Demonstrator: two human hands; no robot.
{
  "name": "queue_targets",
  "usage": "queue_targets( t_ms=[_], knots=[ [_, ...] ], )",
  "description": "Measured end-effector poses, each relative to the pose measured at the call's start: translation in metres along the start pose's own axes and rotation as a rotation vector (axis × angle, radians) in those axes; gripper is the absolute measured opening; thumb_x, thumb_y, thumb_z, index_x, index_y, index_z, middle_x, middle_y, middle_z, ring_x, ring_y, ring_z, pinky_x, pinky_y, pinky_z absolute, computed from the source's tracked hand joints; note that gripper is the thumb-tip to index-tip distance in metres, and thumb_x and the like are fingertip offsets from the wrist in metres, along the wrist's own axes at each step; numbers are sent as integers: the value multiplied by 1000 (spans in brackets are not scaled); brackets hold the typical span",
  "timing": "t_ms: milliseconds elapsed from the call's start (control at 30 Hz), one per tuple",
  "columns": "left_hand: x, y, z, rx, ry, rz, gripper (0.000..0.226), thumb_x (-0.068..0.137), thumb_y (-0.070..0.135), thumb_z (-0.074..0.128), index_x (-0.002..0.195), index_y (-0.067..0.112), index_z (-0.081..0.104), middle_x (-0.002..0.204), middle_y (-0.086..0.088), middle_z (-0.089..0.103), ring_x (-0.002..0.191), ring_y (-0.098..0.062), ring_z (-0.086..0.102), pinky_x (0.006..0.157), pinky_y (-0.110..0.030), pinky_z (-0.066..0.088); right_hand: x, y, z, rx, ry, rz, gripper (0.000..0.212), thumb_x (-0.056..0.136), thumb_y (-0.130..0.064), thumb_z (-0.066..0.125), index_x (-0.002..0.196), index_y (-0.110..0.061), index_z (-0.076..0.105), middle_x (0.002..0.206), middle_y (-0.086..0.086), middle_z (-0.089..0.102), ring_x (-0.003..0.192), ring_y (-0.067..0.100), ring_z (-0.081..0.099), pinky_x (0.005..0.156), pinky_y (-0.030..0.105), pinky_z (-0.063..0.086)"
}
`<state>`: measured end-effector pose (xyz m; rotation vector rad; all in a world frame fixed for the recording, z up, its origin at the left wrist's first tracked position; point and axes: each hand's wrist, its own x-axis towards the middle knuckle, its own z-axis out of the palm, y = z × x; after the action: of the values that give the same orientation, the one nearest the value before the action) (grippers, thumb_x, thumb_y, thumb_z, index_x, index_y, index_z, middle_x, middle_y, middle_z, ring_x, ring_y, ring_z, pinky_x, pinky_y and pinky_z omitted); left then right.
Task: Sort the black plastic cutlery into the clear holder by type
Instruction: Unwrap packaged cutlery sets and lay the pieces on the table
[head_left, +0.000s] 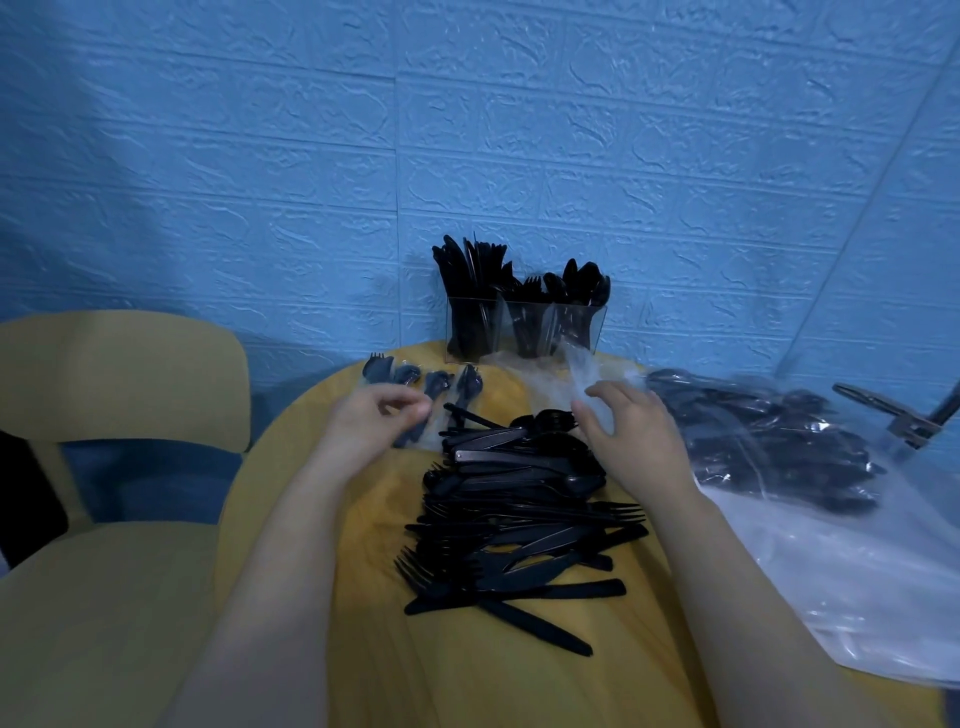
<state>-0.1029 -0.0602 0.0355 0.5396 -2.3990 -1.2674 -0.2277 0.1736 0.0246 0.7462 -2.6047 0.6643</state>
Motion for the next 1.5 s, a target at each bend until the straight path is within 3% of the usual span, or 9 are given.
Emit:
queue_targets(
  t_ms=[100, 233, 567, 733, 867, 967, 1200, 1333, 1500],
  knots=[
    [14, -27, -9, 90, 332, -126, 16, 88, 17, 63, 104, 20, 68, 108, -4, 62, 102, -23, 57, 80, -28, 42, 1, -6, 1, 47, 88, -41, 36, 96, -35, 51, 118, -10, 65, 123, 5, 62, 117, 25, 51, 104, 35, 33],
    [25, -53, -13, 305, 308, -328, 45, 89, 36, 60, 129, 17, 54, 129, -16, 52, 121, -34, 47, 102, -42, 39, -2, -14, 2, 110, 102, -78, 30, 95, -30, 53, 111, -10, 68, 119, 3, 63, 113, 23, 54, 97, 39, 42],
    [24, -51, -5, 292, 349, -268, 24, 88, 24, 65, 109, 15, 67, 110, -9, 66, 106, -27, 57, 85, -34, 45, -3, -20, 11, 144, 68, -155, 22, 92, -22, 57, 101, -8, 71, 105, 2, 67, 100, 24, 60, 90, 44, 47],
    [19, -46, -4, 317, 545, -95, 20, 90, 12, 59, 106, 10, 71, 116, -15, 57, 112, -32, 48, 91, -36, 40, -5, -24, 12, 166, 31, -194, 21, 93, -22, 56, 102, -10, 70, 102, -1, 65, 96, 20, 59, 88, 40, 48],
    [15, -27, -4, 152, 646, 51, 16, 91, 9, 59, 99, 8, 73, 100, -9, 64, 89, -23, 59, 77, -20, 38, -5, -25, 11, 233, -13, -198, 21, 93, -25, 58, 106, -13, 69, 106, -5, 63, 100, 13, 57, 89, 31, 48],
    [7, -4, -1, -106, 643, 127, 13, 90, 12, 63, 97, 17, 72, 93, 3, 63, 82, -9, 55, 74, -12, 37, -3, -31, 5, 457, -102, -91, 21, 91, -30, 61, 108, -21, 67, 111, -9, 61, 102, 4, 57, 93, 25, 46],
    [-10, 33, 16, -497, 279, 129, 22, 83, 11, 68, 82, 33, 68, 91, 7, 70, 93, -18, 67, 84, -32, 54, -1, -51, -24, 1209, -43, 178, 58, 79, -40, 61, 132, -25, 40, 113, -7, 61, 87, 13, 70, 71, 25, 57],
    [-13, 39, 23, -491, 179, 154, 22, 83, 8, 68, 81, 30, 68, 90, 7, 70, 84, -10, 66, 79, -27, 55, -1, -45, -35, 1323, 38, 219, 27, 89, -19, 61, 114, -14, 54, 83, -1, 66, 63, 17, 68, 56, 26, 56],
    [-9, 32, 29, -307, 305, 231, 17, 82, 13, 71, 89, 27, 66, 88, 11, 64, 80, -1, 60, 76, -14, 49, 0, -36, -31, 1246, 18, 196, 5, 87, -9, 64, 92, -10, 63, 85, 9, 65, 61, 17, 67, 56, 23, 55]
  ],
)
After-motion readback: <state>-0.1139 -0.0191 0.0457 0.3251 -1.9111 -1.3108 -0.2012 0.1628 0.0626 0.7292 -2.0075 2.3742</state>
